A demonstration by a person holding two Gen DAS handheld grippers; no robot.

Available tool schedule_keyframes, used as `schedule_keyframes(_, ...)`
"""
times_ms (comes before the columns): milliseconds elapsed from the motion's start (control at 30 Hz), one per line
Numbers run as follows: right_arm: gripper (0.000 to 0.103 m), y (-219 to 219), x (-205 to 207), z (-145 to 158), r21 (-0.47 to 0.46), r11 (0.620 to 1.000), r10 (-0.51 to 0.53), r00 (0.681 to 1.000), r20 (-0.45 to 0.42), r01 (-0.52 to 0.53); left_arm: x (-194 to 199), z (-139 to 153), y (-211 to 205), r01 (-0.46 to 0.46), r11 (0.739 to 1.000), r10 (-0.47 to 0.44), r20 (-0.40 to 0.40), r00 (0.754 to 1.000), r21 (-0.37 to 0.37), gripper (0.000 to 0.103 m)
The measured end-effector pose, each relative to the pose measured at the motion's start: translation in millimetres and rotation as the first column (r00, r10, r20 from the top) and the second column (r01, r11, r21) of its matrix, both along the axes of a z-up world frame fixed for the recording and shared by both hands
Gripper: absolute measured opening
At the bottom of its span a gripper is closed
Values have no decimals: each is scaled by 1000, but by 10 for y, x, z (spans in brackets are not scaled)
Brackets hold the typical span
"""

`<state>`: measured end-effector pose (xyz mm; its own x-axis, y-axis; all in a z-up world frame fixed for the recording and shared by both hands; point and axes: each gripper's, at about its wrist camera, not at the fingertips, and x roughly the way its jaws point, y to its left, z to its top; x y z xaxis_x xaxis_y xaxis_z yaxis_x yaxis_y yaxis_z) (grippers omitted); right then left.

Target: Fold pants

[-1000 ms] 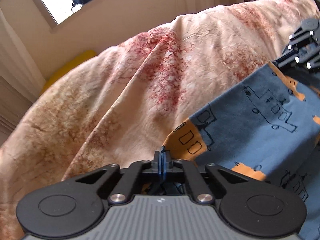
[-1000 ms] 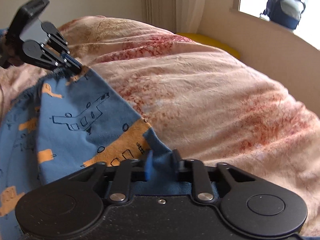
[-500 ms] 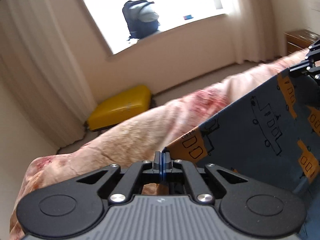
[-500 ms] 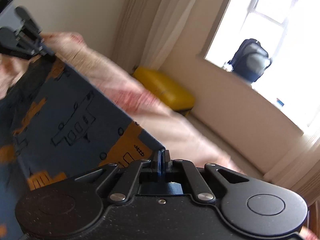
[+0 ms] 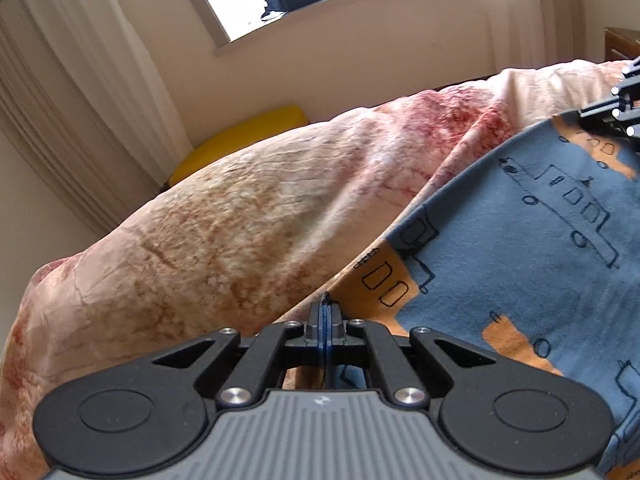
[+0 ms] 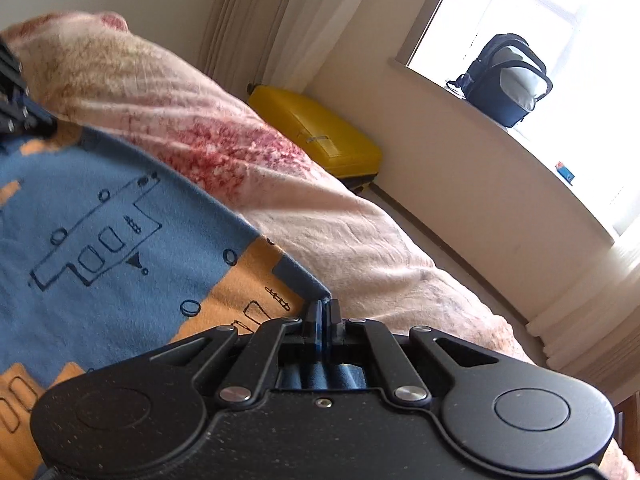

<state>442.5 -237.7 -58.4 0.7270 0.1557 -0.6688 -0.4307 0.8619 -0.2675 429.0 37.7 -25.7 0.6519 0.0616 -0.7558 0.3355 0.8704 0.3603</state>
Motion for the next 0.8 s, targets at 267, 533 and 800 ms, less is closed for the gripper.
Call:
schedule_keyframes(267,84,-260,-145,320,128,992,4,1000,29,-8,-8,341,325,-4,985,12,44,999,-173,82)
schedule_keyframes(533,85,-324,53,420,177,984,45,998,-37,-38,61,361,451,31,970,-30,6,1000,-242,91)
schedule_keyframes(800,29,-115,282,137,199,979,74,979,-189,-36,137,184,374,24,981,-46,-109,993,-190,16)
